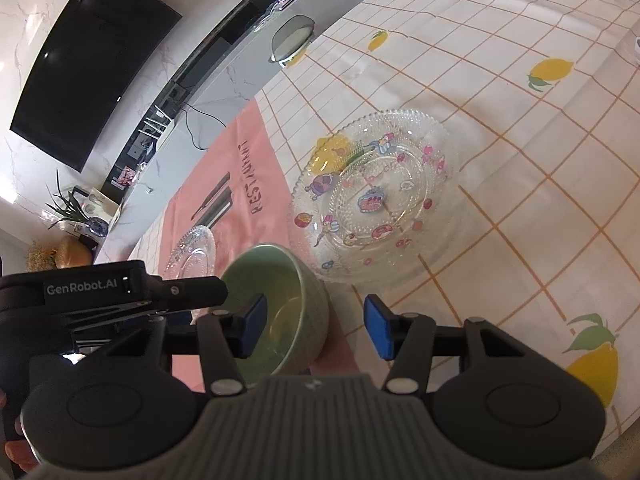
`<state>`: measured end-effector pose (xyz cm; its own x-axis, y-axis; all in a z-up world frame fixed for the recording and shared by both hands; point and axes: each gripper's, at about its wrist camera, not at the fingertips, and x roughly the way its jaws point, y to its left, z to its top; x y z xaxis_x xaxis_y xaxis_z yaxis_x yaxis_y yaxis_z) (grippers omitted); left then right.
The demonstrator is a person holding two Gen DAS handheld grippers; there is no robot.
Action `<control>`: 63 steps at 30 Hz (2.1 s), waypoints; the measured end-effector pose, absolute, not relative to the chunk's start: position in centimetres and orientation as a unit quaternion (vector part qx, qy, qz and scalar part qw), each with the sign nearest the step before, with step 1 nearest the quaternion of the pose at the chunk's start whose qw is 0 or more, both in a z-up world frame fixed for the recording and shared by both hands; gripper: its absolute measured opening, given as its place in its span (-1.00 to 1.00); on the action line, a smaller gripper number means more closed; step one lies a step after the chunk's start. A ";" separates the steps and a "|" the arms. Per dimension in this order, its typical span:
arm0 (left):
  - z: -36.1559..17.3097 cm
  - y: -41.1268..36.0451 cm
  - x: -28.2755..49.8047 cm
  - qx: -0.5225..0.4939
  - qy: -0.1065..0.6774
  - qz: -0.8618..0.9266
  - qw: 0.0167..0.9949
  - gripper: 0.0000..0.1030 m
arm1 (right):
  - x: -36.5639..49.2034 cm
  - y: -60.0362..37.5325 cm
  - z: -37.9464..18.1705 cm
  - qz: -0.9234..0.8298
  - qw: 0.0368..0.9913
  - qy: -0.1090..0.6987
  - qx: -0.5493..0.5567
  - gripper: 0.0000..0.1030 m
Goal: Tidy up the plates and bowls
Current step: 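Move both grippers toward the pale green bowl, then close both grippers on the pale green bowl rim, then lift the pale green bowl with both grippers and carry it over the stacked bowls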
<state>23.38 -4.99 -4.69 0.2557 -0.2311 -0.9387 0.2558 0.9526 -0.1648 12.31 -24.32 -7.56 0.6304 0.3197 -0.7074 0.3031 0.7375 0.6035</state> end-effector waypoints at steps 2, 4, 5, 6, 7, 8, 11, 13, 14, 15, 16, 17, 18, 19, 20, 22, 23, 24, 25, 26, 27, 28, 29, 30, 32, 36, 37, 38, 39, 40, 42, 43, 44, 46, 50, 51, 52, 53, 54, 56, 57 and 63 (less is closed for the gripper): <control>-5.5 -5.1 23.6 0.007 0.599 -0.154 0.786 0.12 | 12.8 -23.8 -8.0 -0.001 0.826 0.439 0.352 0.06; -6.0 -5.4 23.6 0.017 0.601 -0.147 0.786 0.05 | 13.1 -23.3 -8.3 0.000 0.826 0.445 0.348 0.03; -6.2 -5.6 23.5 0.024 0.600 -0.141 0.787 -0.06 | 13.2 -23.0 -8.4 -0.002 0.826 0.446 0.343 -0.01; -6.5 -5.8 23.4 0.031 0.600 -0.131 0.789 -0.23 | 13.3 -22.7 -8.4 -0.006 0.827 0.448 0.340 -0.08; -6.7 -5.8 23.4 0.032 0.601 -0.125 0.789 -0.32 | 13.5 -22.5 -8.6 -0.010 0.826 0.451 0.337 -0.13; -6.9 -5.8 23.4 0.029 0.604 -0.121 0.787 -0.44 | 13.6 -22.3 -8.7 -0.010 0.825 0.452 0.337 -0.17; -7.3 -5.8 23.4 0.022 0.606 -0.121 0.786 -0.67 | 13.9 -22.0 -8.8 -0.008 0.823 0.457 0.336 -0.49; -7.2 -5.8 23.3 0.021 0.605 -0.122 0.787 -0.69 | 13.9 -21.9 -8.8 -0.008 0.825 0.456 0.333 -0.63; -7.1 -5.8 23.2 0.020 0.602 -0.126 0.788 -0.71 | 13.8 -21.8 -8.8 -0.006 0.828 0.454 0.330 -0.63; -7.0 -5.7 23.1 0.019 0.599 -0.130 0.790 -0.73 | 13.7 -21.9 -8.8 -0.005 0.829 0.452 0.329 -0.65; -6.9 -5.6 22.9 0.017 0.595 -0.134 0.792 -0.74 | 13.6 -21.9 -8.8 -0.006 0.829 0.451 0.330 -0.67; -6.9 -5.6 22.8 0.017 0.593 -0.137 0.793 -0.76 | 13.6 -22.0 -8.8 -0.008 0.829 0.451 0.330 -0.67; -6.9 -5.5 22.7 0.016 0.593 -0.139 0.793 -0.77 | 13.5 -22.0 -8.8 -0.010 0.829 0.452 0.329 -0.69; -6.9 -5.5 22.5 0.015 0.593 -0.140 0.793 -0.78 | 13.5 -22.1 -8.8 -0.012 0.830 0.451 0.327 -0.71; -6.8 -5.6 22.4 0.014 0.593 -0.141 0.793 -0.79 | 13.4 -22.1 -8.7 -0.014 0.830 0.451 0.327 -0.72; -6.7 -5.7 22.2 0.012 0.591 -0.142 0.794 -0.80 | 13.3 -22.3 -8.6 -0.017 0.830 0.451 0.327 -0.73; -6.7 -5.7 22.1 0.011 0.590 -0.143 0.795 -0.80 | 13.2 -22.4 -8.5 -0.019 0.831 0.451 0.327 -0.73; -6.6 -5.8 21.9 0.011 0.587 -0.145 0.796 -0.80 | 13.1 -22.4 -8.4 -0.020 0.832 0.450 0.325 -0.74; -6.4 -5.9 21.8 0.012 0.584 -0.146 0.798 -0.80 | 13.1 -22.5 -8.2 -0.022 0.833 0.448 0.325 -0.74; -6.2 -6.0 21.6 0.013 0.581 -0.147 0.800 -0.80 | 13.0 -22.6 -8.0 -0.025 0.834 0.446 0.324 -0.74; -6.0 -6.2 21.4 0.014 0.578 -0.147 0.802 -0.80 | 12.9 -22.6 -7.8 -0.028 0.835 0.444 0.325 -0.74; -5.8 -6.3 21.3 0.015 0.576 -0.146 0.804 -0.79 | 12.7 -22.7 -7.6 -0.031 0.836 0.441 0.324 -0.75; -5.5 -6.4 21.1 0.016 0.571 -0.145 0.808 -0.79 | 12.6 -22.7 -7.3 -0.032 0.839 0.439 0.321 -0.75; -5.2 -6.4 20.9 0.016 0.567 -0.145 0.811 -0.79 | 12.5 -22.7 -7.0 -0.033 0.841 0.436 0.319 -0.75; -4.4 -6.4 20.5 0.014 0.559 -0.144 0.816 -0.79 | 12.2 -22.7 -6.3 -0.034 0.845 0.430 0.317 -0.76; -2.8 -5.9 19.6 0.004 0.546 -0.140 0.826 -0.79 | 11.7 -22.6 -4.6 -0.034 0.854 0.415 0.311 -0.77; -2.3 -5.7 19.3 0.001 0.541 -0.138 0.829 -0.79 | 11.6 -22.5 -4.1 -0.033 0.857 0.411 0.309 -0.77; -1.8 -5.5 19.1 0.000 0.537 -0.135 0.833 -0.79 | 11.5 -22.4 -3.6 -0.031 0.859 0.407 0.308 -0.76; -1.1 -5.3 18.7 -0.001 0.530 -0.133 0.837 -0.79 | 11.3 -22.2 -3.0 -0.028 0.862 0.404 0.306 -0.77; -0.6 -5.0 18.3 -0.002 0.524 -0.131 0.841 -0.79 | 11.0 -22.0 -2.5 -0.024 0.864 0.399 0.305 -0.77; 0.6 -4.4 17.4 -0.006 0.514 -0.123 0.849 -0.78 | 10.6 -21.5 -1.4 -0.017 0.870 0.392 0.300 -0.77; 1.1 -4.1 17.0 -0.008 0.510 -0.119 0.852 -0.79 | 10.2 -21.1 -0.7 -0.013 0.873 0.387 0.295 -0.77; 1.7 -3.9 16.4 -0.009 0.503 -0.114 0.857 -0.78 | 9.9 -20.7 -0.2 -0.010 0.877 0.383 0.290 -0.77; 2.8 -3.3 15.3 -0.010 0.490 -0.104 0.865 -0.78 | 9.2 -19.9 1.0 -0.003 0.884 0.375 0.279 -0.77; 4.6 -2.0 13.3 -0.020 0.470 -0.087 0.878 -0.78 | 7.8 -18.5 3.1 0.011 0.894 0.360 0.266 -0.77; 4.9 -1.6 12.9 -0.025 0.467 -0.083 0.880 -0.77 | 7.5 -18.2 3.6 0.014 0.896 0.357 0.264 -0.77; 5.3 -1.1 12.4 -0.032 0.463 -0.078 0.882 -0.77 | 7.1 -17.8 4.0 0.018 0.898 0.355 0.261 -0.77; 5.6 -0.6 11.8 -0.038 0.458 -0.074 0.885 -0.77 | 6.8 -17.5 4.4 0.023 0.899 0.353 0.256 -0.77; 5.8 -0.3 11.4 -0.042 0.455 -0.070 0.887 -0.77 | 6.4 -17.2 4.8 0.029 0.901 0.352 0.252 -0.77; 6.2 0.7 10.2 -0.052 0.449 -0.061 0.890 -0.77 | 5.6 -16.5 5.5 0.041 0.903 0.350 0.244 -0.77; 6.3 1.1 9.7 -0.057 0.448 -0.056 0.891 -0.77 | 5.2 -16.2 5.8 0.047 0.904 0.350 0.241 -0.77; 5.4 3.5 7.3 -0.094 0.458 -0.034 0.883 -0.76 | 3.5 -14.0 6.4 0.073 0.903 0.367 0.210 -0.77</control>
